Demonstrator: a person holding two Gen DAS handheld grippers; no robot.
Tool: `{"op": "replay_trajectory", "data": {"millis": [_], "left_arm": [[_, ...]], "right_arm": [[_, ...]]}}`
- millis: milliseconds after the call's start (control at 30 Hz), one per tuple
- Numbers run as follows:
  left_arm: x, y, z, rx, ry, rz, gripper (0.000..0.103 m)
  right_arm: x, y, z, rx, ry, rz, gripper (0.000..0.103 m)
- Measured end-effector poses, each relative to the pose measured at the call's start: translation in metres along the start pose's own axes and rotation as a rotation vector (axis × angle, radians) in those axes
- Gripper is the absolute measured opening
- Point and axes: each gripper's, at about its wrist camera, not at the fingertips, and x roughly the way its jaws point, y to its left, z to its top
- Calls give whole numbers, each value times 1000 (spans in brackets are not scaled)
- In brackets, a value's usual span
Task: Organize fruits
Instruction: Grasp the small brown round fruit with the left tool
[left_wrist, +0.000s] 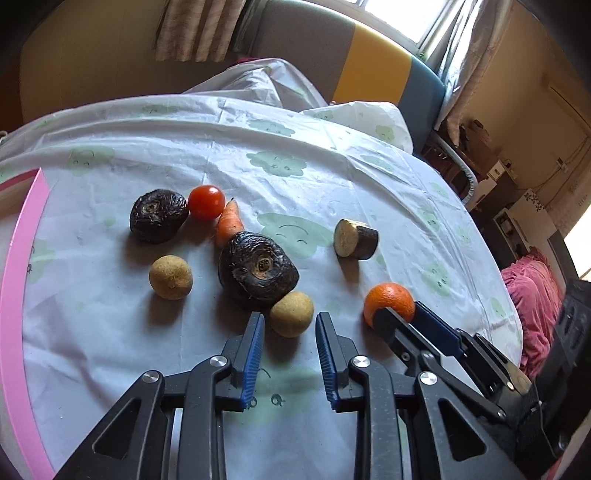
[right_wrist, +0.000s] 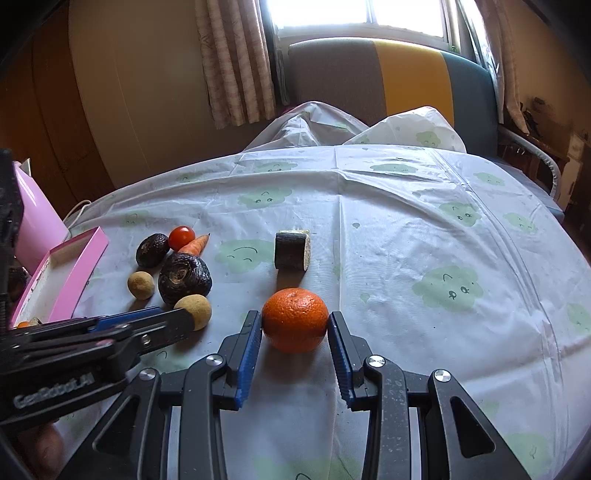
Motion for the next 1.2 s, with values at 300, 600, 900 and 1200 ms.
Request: {"op": "replay_trajectory", "data": {"millis": [300,600,900,1200], "left_arm": [[10,1,3,-25,-4,9,29],[-3,0,-9,34,-23,68,24],[-41,6,-33,81,-106,166,24],[-82,18,-39,73,-176,198,24]], "right_arm": [[0,-1,-1,5,-10,10,37],[0,0,-3,-11,-9,4,37],[6,1,-4,-19,20,-4,38],[5,6,-4,-48,20,-29,38]]}}
